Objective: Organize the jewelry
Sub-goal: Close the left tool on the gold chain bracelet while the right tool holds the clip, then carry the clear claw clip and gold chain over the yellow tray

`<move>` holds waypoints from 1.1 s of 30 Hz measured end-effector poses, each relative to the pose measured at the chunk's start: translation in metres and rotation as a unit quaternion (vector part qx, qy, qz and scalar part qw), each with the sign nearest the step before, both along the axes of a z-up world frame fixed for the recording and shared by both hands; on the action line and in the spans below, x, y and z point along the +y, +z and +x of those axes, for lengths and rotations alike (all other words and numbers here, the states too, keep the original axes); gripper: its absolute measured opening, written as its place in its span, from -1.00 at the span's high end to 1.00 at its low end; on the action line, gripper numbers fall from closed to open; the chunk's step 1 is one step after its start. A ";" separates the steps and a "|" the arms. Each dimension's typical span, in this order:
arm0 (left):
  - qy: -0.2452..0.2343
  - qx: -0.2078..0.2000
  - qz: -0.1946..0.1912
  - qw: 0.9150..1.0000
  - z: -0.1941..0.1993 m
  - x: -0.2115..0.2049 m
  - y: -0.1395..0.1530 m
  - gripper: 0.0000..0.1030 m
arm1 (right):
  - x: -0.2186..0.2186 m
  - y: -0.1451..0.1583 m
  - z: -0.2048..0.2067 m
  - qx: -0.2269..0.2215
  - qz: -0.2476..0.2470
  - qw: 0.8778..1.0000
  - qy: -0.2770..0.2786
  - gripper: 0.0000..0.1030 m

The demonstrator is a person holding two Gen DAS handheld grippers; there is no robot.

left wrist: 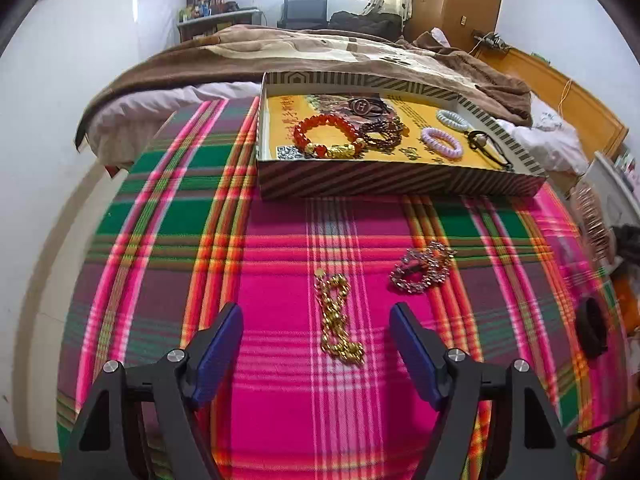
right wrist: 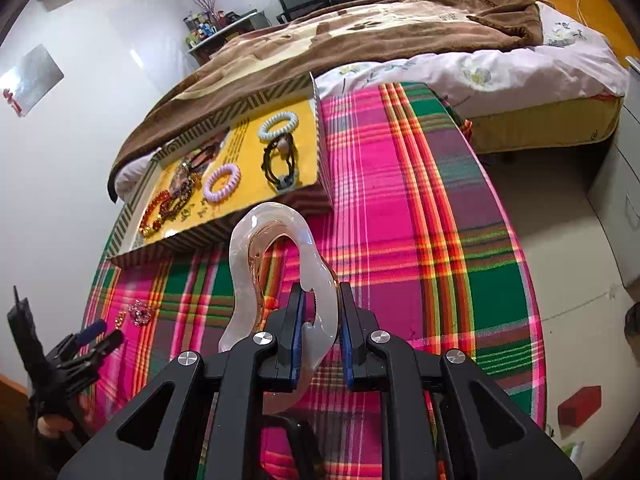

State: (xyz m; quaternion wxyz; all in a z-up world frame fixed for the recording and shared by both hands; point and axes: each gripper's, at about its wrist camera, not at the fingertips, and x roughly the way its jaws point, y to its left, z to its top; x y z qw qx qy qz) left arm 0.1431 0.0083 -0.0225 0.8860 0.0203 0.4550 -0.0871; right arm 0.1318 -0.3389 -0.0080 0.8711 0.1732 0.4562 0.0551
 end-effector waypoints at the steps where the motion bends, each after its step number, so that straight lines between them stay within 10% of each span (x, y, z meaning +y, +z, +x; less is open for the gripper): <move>1: 0.000 -0.002 0.013 1.000 0.001 -0.002 -0.001 -0.46 | 0.001 0.002 0.000 -0.003 0.000 1.000 0.001 0.69; 7: 0.005 -0.017 0.026 1.000 0.007 -0.001 -0.001 -0.22 | 0.005 0.005 0.001 -0.011 0.003 1.000 0.005 0.69; 14: -0.014 -0.025 0.032 0.999 0.001 -0.007 0.001 0.85 | 0.006 0.004 0.001 -0.012 0.007 1.000 0.006 0.69; 33: -0.013 -0.064 0.010 0.998 -0.013 -0.004 0.037 0.91 | 0.009 0.018 -0.007 -0.026 0.006 1.000 0.010 0.69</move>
